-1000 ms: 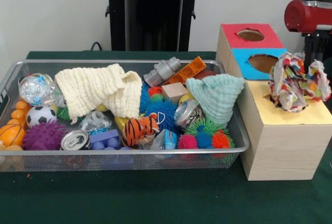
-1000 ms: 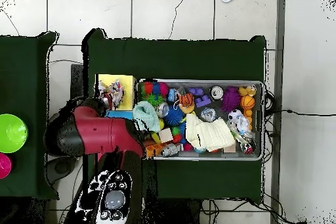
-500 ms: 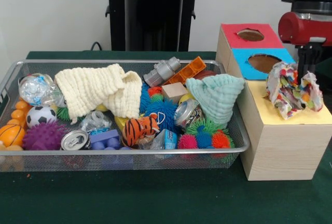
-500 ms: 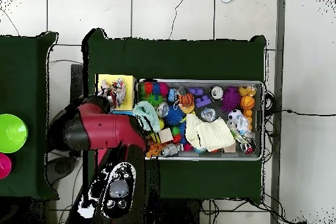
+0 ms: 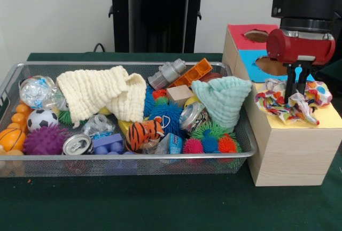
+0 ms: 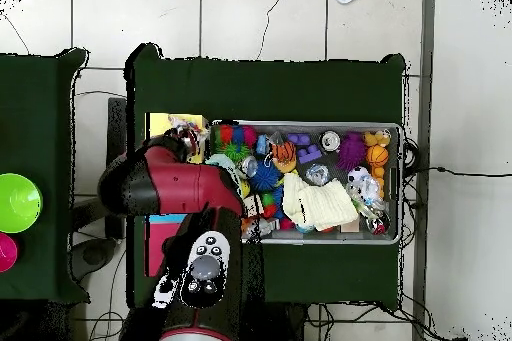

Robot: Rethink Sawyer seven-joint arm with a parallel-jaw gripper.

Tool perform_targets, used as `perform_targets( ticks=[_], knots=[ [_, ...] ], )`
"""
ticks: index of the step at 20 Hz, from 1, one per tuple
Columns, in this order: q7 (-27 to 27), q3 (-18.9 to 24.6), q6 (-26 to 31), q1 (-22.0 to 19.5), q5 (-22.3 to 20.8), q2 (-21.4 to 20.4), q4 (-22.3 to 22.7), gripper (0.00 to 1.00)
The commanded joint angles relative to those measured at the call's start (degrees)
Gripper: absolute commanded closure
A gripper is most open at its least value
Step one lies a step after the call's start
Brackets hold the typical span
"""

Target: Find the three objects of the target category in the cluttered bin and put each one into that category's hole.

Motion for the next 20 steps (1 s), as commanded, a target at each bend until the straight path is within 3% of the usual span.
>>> perform_targets(
  ticks=[1,11,20],
  knots=[
    [6.3,1.5,1.4,-2.1,-3.5,4.5,0.2,1.00],
    [9.0,1.6,7.2,-1.2,-0.6,3.5,2.4,1.00],
    [8.8,3.1,9.1,-2.0,0.0,3.0,2.8,1.00]
  ],
)
